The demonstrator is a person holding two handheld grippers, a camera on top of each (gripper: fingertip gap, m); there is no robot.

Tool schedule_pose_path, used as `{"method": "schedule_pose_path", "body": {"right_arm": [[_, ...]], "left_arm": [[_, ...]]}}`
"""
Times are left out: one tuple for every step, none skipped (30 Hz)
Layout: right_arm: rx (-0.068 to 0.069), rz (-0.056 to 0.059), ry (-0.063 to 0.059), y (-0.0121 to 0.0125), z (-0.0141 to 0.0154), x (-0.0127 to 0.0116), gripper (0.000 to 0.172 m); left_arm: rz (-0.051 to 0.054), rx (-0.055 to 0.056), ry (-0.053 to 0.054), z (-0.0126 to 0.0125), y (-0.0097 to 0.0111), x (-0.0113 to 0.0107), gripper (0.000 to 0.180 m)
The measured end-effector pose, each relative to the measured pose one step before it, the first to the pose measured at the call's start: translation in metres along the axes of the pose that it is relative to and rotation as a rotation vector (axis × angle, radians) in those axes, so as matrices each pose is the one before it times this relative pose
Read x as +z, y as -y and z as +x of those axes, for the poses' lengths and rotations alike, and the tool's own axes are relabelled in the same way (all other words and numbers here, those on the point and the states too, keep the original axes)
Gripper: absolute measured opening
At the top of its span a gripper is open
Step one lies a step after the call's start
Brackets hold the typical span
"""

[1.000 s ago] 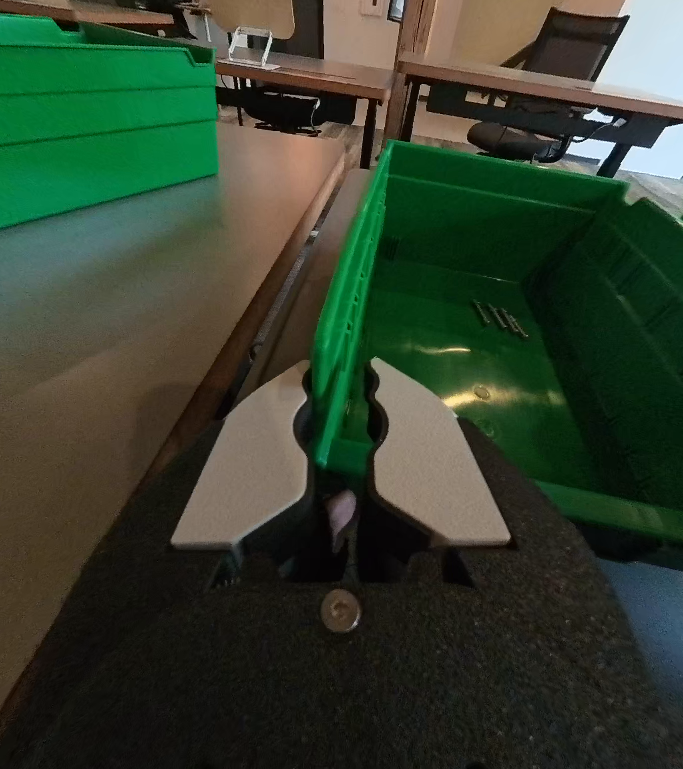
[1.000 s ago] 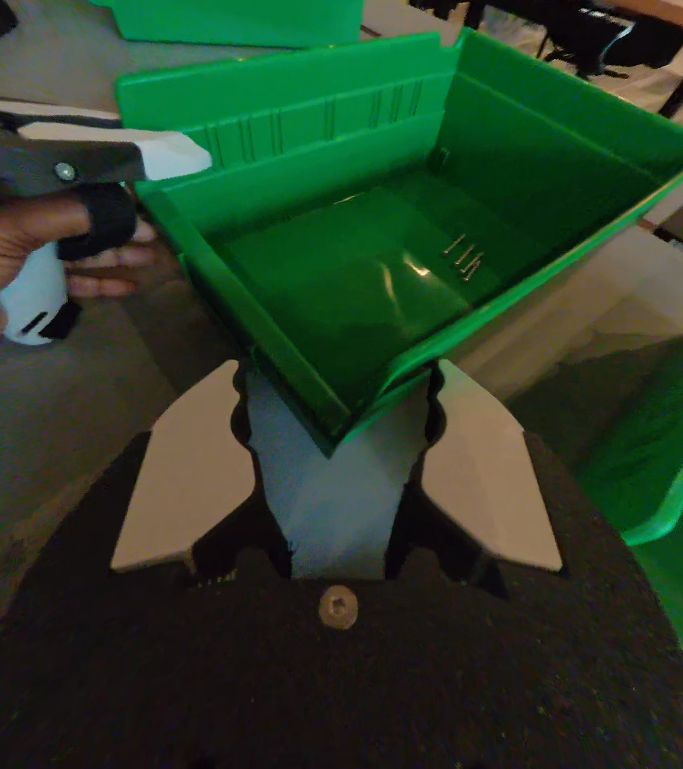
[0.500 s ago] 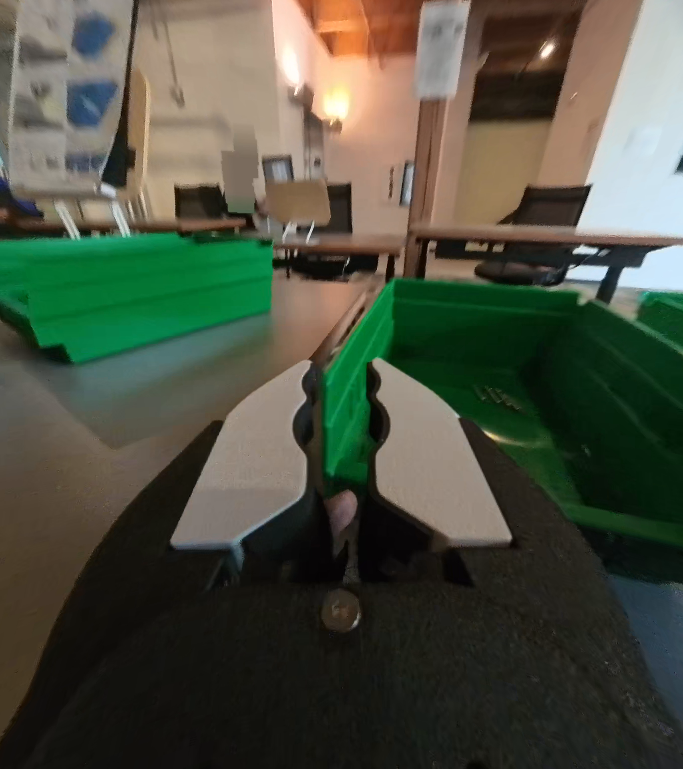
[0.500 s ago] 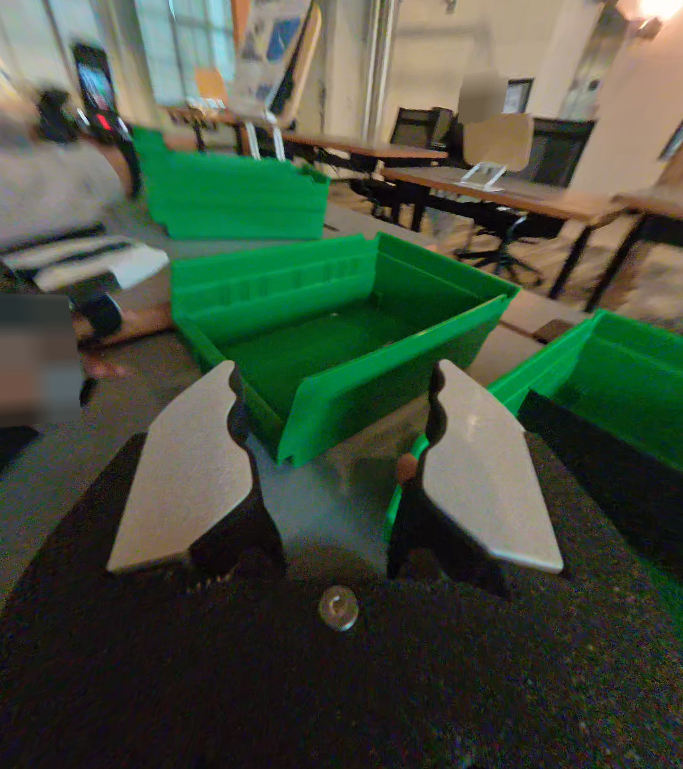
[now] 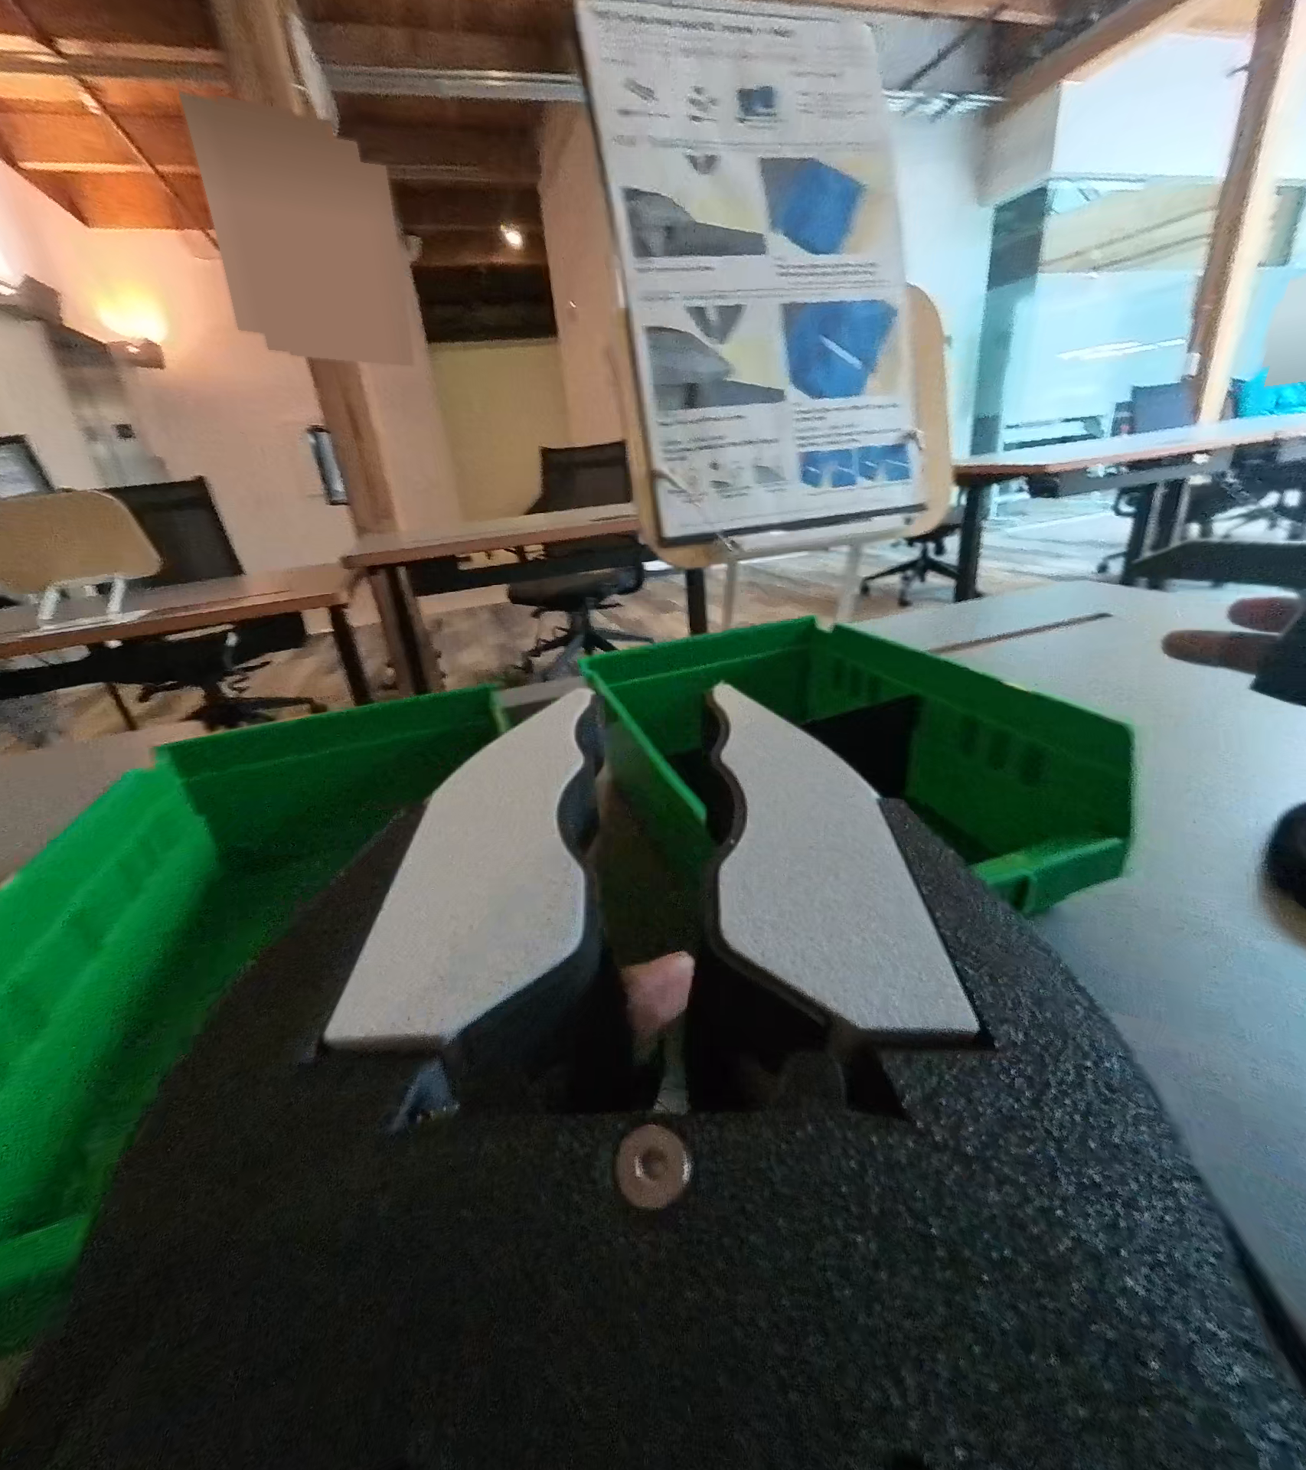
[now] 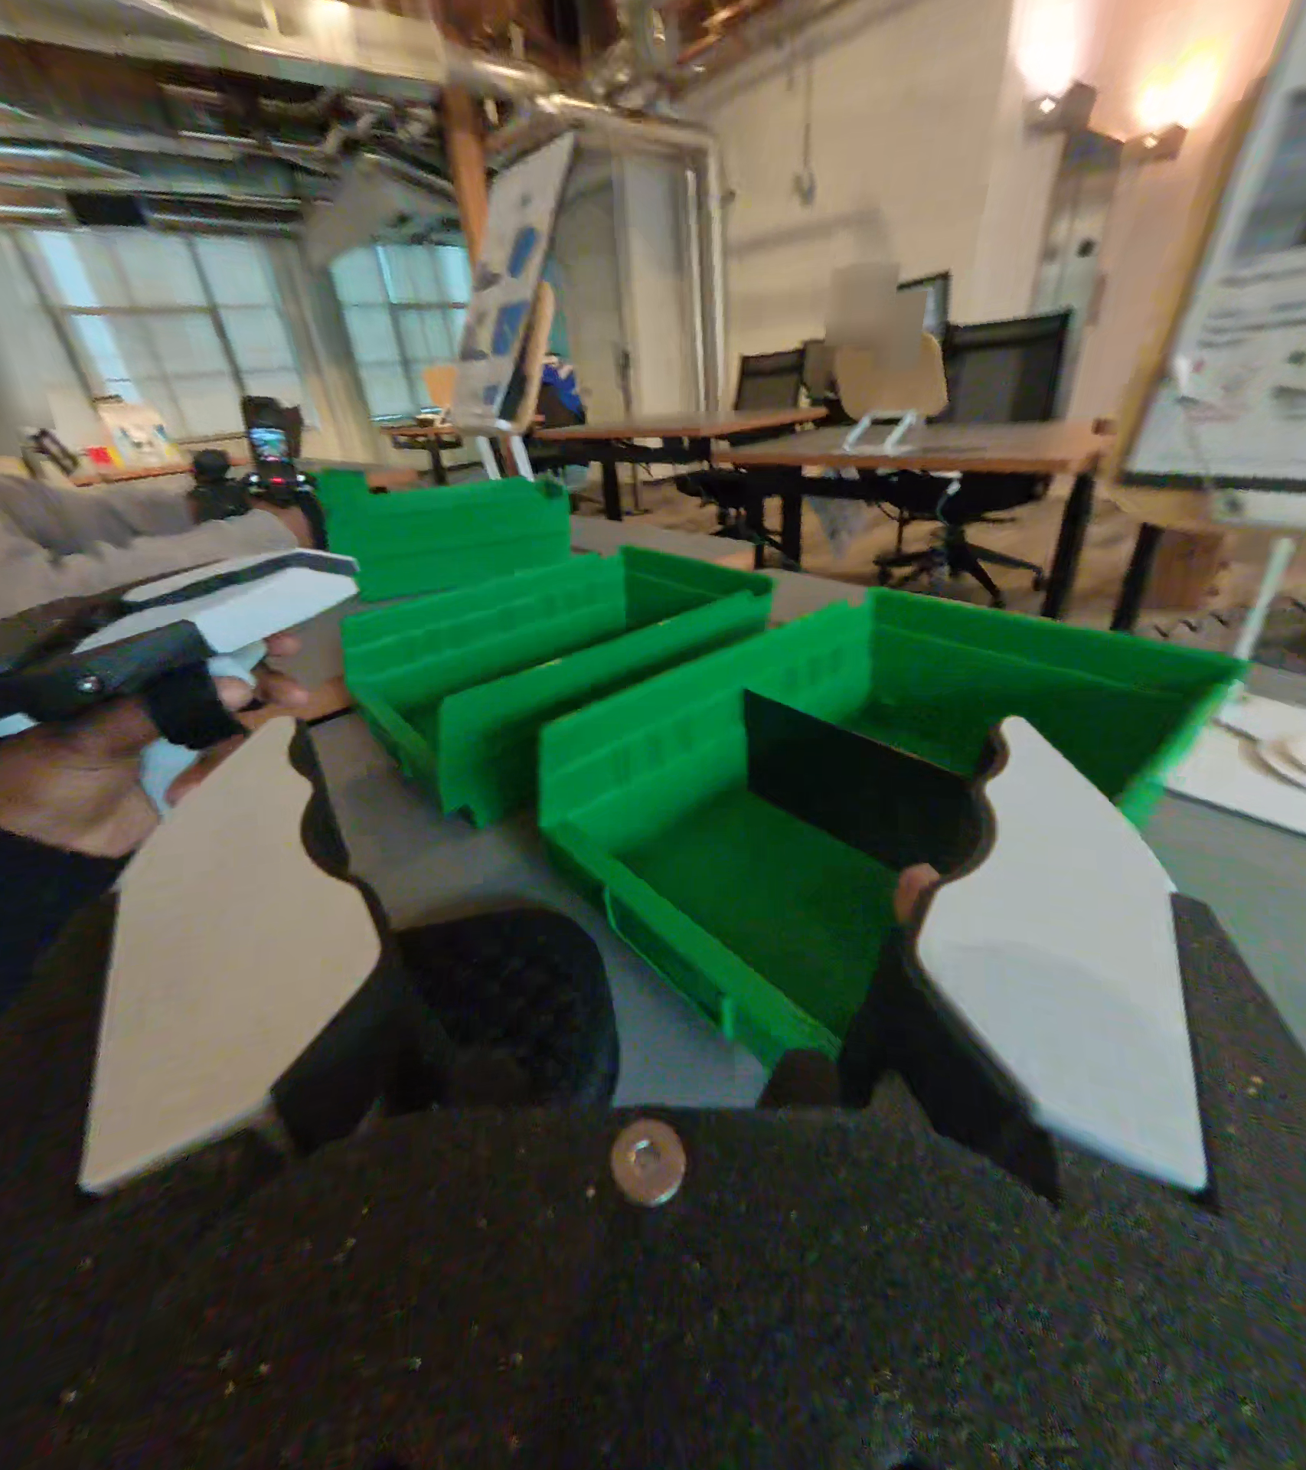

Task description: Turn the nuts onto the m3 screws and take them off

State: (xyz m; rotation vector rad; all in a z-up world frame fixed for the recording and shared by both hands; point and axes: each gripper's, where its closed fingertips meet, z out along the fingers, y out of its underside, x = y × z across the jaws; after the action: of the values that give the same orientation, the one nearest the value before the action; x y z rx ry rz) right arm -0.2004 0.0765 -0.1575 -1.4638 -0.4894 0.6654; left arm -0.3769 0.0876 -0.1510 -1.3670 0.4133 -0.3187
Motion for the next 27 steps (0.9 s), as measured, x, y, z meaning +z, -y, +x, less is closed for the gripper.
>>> {"method": "schedule_pose_path", "body": {"right_arm": [[0.0278,-0.0062,-0.0236,-0.00089,0.01042,-0.00902,0.147],[0.0370,-0.0135,-0.0410,-0.00178,0.01348,-0.00809,0.147],[0.0318,-0.0079,-0.0313,-0.00159,0.01252,-0.00722,0.147],[0.0290,-0.0061,-0.0364,-0.00212,0.01300,-0.00618,0.147],[0.0242,-0.0074,-0.0413,-0.00309,0.01318,-0.00542,0.146],[0.0198,-0.0051,-0.0461,-0.00393,0.01316,-0.00461,0.143],[0.0142,-0.0110,-0.0535,-0.00548,0.01348,-0.00379,0.140],[0.0094,-0.0053,-0.0514,-0.00534,0.01243,-0.00292,0.135],[0.0104,-0.0010,-0.0494,-0.00517,0.01146,-0.00203,0.130],[0.0096,-0.0099,-0.0342,-0.00609,0.00862,-0.00043,0.127],[0.0136,-0.0165,-0.0204,-0.00646,0.00548,0.00144,0.123],[0.0157,-0.0074,0.0001,-0.00469,0.00099,0.00279,0.122],[0.0126,0.0054,0.0038,-0.00271,-0.00173,0.00335,0.119],[-0.0008,0.0045,-0.0040,-0.00263,-0.00211,0.00416,0.116],[-0.0196,-0.0029,-0.0030,-0.00306,-0.00361,0.00514,0.116],[-0.0284,-0.0082,0.0008,-0.00319,-0.00498,0.00595,0.116],[-0.0328,-0.0133,0.0017,-0.00327,-0.00562,0.00662,0.118],[-0.0368,-0.0105,-0.0041,-0.00234,-0.00448,0.00644,0.119],[-0.0399,-0.0028,-0.0126,-0.00101,-0.00267,0.00581,0.120],[-0.0371,0.0009,-0.0240,0.00004,0.00001,0.00519,0.120],[-0.0340,-0.0053,-0.0292,-0.00055,0.00159,0.00485,0.120],[-0.0297,-0.0183,-0.0229,-0.00195,0.00165,0.00479,0.120],[-0.0235,-0.0298,-0.0115,-0.00335,0.00072,0.00457,0.120],[-0.0190,-0.0328,-0.0027,-0.00388,0.00002,0.00430,0.120],[-0.0130,-0.0285,-0.0007,-0.00360,0.00010,0.00412,0.118],[-0.0121,-0.0248,-0.0010,-0.00310,0.00023,0.00385,0.115],[-0.0132,-0.0213,-0.0065,-0.00240,0.00106,0.00341,0.112]], "left_arm": [[-0.0208,-0.0032,-0.0067,0.00954,-0.00249,0.00541,0.022],[-0.0258,0.0006,0.0068,0.00734,-0.00384,0.00521,0.023],[-0.0302,0.0077,0.0169,0.00555,-0.00503,0.00491,0.023],[-0.0349,0.0156,0.0214,0.00470,-0.00623,0.00462,0.024],[-0.0387,0.0195,0.0232,0.00397,-0.00708,0.00449,0.024],[-0.0387,0.0155,0.0196,0.00404,-0.00738,0.00438,0.026],[-0.0382,0.0076,0.0100,0.00451,-0.00767,0.00439,0.027],[-0.0375,0.0002,0.0018,0.00462,-0.00793,0.00441,0.030],[-0.0377,-0.0055,-0.0005,0.00372,-0.00836,0.00453,0.033],[-0.0399,-0.0029,0.0073,0.00106,-0.00852,0.00436,0.037],[-0.0348,0.0082,0.0287,-0.00361,-0.00767,0.00352,0.042],[-0.0213,0.0175,0.0384,-0.00642,-0.00594,0.00272,0.043],[-0.0124,0.0084,0.0222,-0.00482,-0.00470,0.00266,0.043],[-0.0173,-0.0101,-0.0013,-0.00148,-0.00478,0.00345,0.043],[-0.0242,-0.0164,-0.0092,-0.00007,-0.00517,0.00406,0.043],[-0.0205,-0.0084,-0.0055,-0.00008,-0.00459,0.00451,0.044],[-0.0170,-0.0024,0.0009,-0.00054,-0.00405,0.00486,0.044],[-0.0184,-0.0024,-0.0028,0.00018,-0.00367,0.00506,0.044],[-0.0204,-0.0051,-0.0088,0.00129,-0.00331,0.00506,0.043],[-0.0199,-0.0051,-0.0084,0.00130,-0.00238,0.00469,0.043],[-0.0150,-0.0003,-0.0056,0.00076,-0.00112,0.00406,0.044],[-0.0070,0.0013,-0.0047,0.00048,0.00030,0.00352,0.044],[-0.0057,0.0019,-0.0110,0.00138,0.00063,0.00336,0.045],[-0.0098,0.0027,-0.0165,0.00218,-0.00007,0.00330,0.048],[-0.0080,-0.0003,-0.0100,0.00144,-0.00007,0.00307,0.051],[-0.0044,0.0004,-0.0053,0.00100,0.00025,0.00259,0.052],[-0.0036,0.0037,-0.0027,0.00066,0.00016,0.00237,0.052]]}}
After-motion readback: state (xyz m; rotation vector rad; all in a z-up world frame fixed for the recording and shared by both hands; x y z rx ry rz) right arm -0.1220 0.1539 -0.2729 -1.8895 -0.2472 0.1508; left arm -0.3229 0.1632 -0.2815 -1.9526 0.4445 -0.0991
